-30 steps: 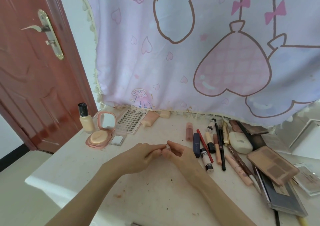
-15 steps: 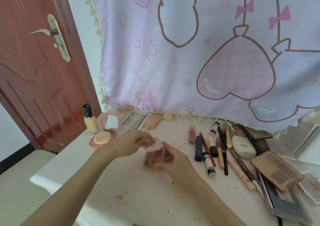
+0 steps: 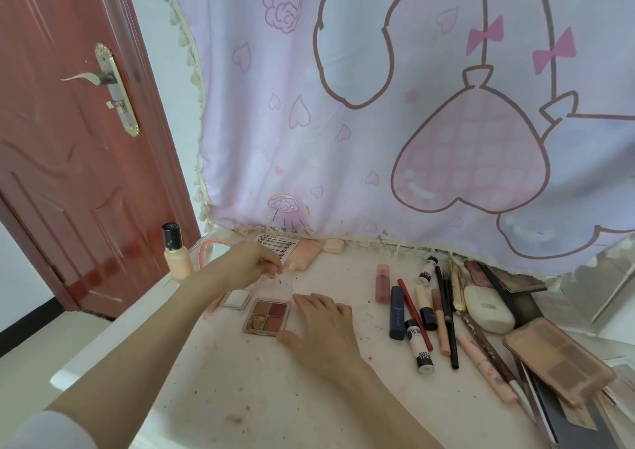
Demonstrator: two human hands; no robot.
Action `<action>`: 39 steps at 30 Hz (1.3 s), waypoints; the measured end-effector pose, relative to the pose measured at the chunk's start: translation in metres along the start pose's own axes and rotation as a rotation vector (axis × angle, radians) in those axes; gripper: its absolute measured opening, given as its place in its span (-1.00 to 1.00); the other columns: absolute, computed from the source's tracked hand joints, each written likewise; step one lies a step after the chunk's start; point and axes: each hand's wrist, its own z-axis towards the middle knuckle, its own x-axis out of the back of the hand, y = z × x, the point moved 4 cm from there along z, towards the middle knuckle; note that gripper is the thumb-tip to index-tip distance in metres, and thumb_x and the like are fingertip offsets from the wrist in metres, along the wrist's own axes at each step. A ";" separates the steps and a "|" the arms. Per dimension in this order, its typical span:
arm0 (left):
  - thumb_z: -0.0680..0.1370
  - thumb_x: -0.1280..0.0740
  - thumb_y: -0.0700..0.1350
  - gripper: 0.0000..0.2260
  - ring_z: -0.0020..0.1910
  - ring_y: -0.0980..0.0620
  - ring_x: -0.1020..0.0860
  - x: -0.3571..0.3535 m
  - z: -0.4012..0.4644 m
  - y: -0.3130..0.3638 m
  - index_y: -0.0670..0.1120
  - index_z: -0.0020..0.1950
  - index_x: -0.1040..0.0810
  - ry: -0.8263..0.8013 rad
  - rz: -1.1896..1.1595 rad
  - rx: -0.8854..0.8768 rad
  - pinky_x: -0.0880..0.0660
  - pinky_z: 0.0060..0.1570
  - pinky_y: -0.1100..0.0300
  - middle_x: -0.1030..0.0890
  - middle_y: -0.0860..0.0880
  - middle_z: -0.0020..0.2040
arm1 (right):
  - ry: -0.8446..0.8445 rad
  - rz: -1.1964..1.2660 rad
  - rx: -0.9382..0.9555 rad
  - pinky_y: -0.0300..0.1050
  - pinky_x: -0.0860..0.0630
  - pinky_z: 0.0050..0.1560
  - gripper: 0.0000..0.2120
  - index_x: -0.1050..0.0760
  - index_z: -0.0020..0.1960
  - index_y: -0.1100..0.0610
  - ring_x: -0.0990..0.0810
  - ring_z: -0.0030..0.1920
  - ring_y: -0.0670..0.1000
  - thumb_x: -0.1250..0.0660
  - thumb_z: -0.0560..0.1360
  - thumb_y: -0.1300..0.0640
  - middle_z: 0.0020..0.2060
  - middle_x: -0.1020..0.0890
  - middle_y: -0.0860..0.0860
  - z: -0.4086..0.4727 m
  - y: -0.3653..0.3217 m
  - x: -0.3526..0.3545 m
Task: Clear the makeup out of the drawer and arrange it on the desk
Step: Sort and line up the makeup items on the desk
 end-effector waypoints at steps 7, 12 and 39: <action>0.52 -0.32 -0.29 -0.85 -0.11 0.10 -0.50 0.002 0.009 -0.003 -0.18 0.00 -0.66 0.126 -0.025 -0.004 -0.32 -0.18 0.44 -0.66 -0.06 -0.03 | -0.037 -0.078 -0.007 0.10 0.32 0.47 -0.42 -0.05 0.52 0.04 0.10 0.52 -0.07 0.04 0.58 -0.20 0.53 -0.05 -0.09 0.008 -0.003 -0.011; 0.54 -0.31 -0.20 -0.83 0.02 -0.02 -0.54 -0.002 0.003 -0.006 -0.12 0.08 -0.63 0.206 0.018 -0.012 -0.34 -0.04 0.29 -0.63 -0.05 0.03 | -0.023 -0.128 0.002 0.09 0.33 0.44 -0.19 -0.03 0.52 0.05 0.10 0.52 -0.04 0.36 0.38 -0.31 0.53 -0.02 -0.05 0.007 -0.003 -0.014; 0.35 0.33 0.35 -0.23 0.49 0.22 0.15 -0.153 -0.030 0.136 0.09 0.52 0.10 0.089 0.138 -0.239 0.20 0.42 0.24 0.11 0.20 0.51 | 0.233 -0.115 -0.585 -0.03 -0.18 0.39 -0.28 -0.15 0.47 0.02 -0.18 0.42 0.07 -0.25 0.43 -0.28 0.44 -0.22 -0.02 -0.176 0.176 0.141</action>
